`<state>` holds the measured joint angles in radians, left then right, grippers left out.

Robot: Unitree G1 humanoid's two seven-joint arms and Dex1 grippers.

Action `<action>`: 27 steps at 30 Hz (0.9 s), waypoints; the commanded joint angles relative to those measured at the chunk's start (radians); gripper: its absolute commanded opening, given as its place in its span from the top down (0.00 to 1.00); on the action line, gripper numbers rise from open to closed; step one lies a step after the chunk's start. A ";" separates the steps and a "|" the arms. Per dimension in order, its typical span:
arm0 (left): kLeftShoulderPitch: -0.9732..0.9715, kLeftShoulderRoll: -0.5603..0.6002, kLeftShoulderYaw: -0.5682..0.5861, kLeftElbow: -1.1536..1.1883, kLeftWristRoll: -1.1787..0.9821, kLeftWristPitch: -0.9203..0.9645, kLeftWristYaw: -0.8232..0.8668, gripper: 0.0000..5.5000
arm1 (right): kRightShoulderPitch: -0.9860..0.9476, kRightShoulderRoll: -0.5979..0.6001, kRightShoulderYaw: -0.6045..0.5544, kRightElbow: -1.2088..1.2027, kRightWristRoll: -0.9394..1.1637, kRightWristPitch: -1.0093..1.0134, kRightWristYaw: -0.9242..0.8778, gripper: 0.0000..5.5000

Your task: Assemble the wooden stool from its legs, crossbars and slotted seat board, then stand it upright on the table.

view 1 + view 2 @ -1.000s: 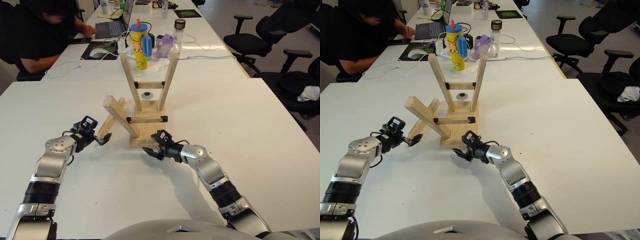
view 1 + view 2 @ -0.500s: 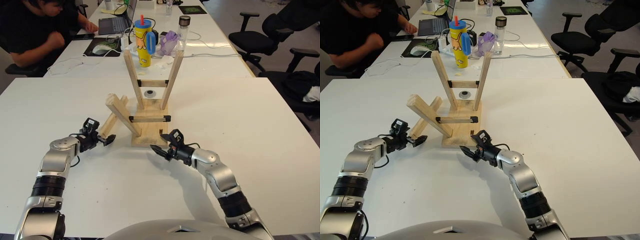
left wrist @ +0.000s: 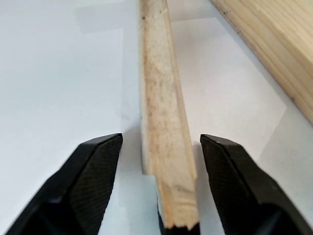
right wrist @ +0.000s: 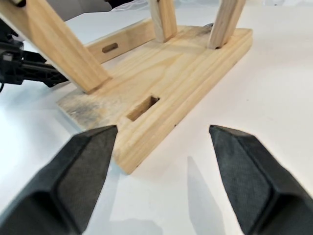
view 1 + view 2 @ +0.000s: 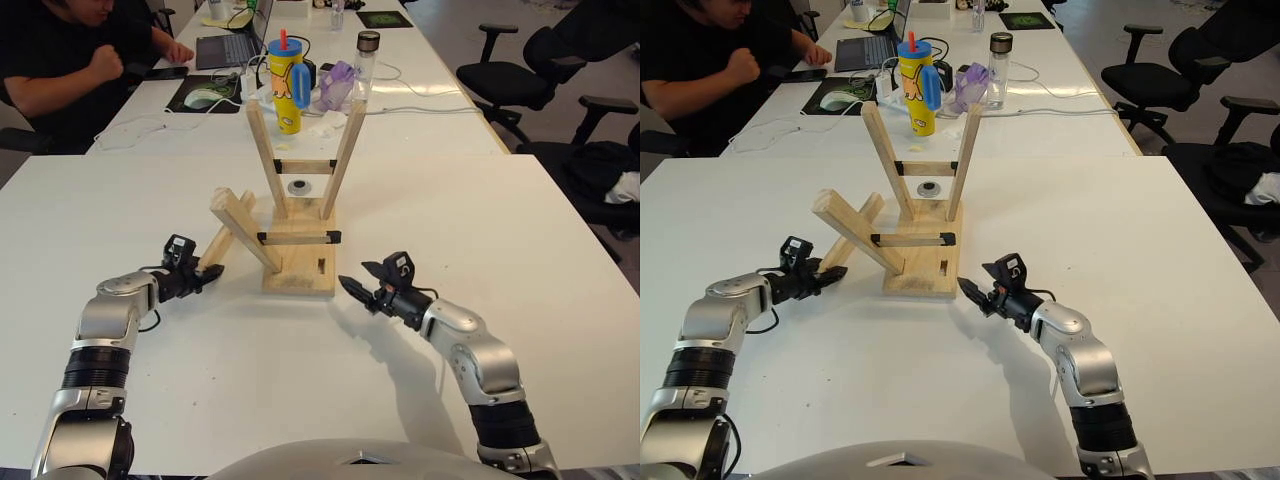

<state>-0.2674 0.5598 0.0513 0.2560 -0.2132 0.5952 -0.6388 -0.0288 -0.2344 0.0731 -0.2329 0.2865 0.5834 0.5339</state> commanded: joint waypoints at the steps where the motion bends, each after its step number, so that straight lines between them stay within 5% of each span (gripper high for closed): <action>1: -0.028 -0.001 -0.006 0.011 0.012 -0.022 0.001 0.61 | -0.015 -0.017 -0.035 0.022 0.005 0.008 -0.026 0.37; 8: -0.065 -0.014 0.049 0.035 -0.017 -0.043 0.028 0.81 | -0.059 -0.044 -0.052 0.089 -0.047 -0.054 -0.078 0.37; 14: -0.091 -0.028 0.076 0.043 -0.042 -0.040 0.026 0.81 | -0.103 -0.039 -0.079 0.138 -0.041 -0.076 -0.103 0.37; 22: -0.264 -0.056 0.383 -0.032 -0.380 -0.111 -0.026 0.81 | -0.149 -0.041 -0.133 0.171 0.003 -0.101 -0.092 0.37; 27: -0.340 -0.002 0.520 -0.129 -0.727 0.099 -0.123 0.81 | -0.165 -0.060 -0.176 0.170 0.069 -0.087 -0.043 0.37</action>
<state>-0.5694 0.5271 0.5228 0.1890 -0.7874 0.5776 -0.7374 -0.1706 -0.2802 -0.0753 -0.0636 0.3192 0.4850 0.4638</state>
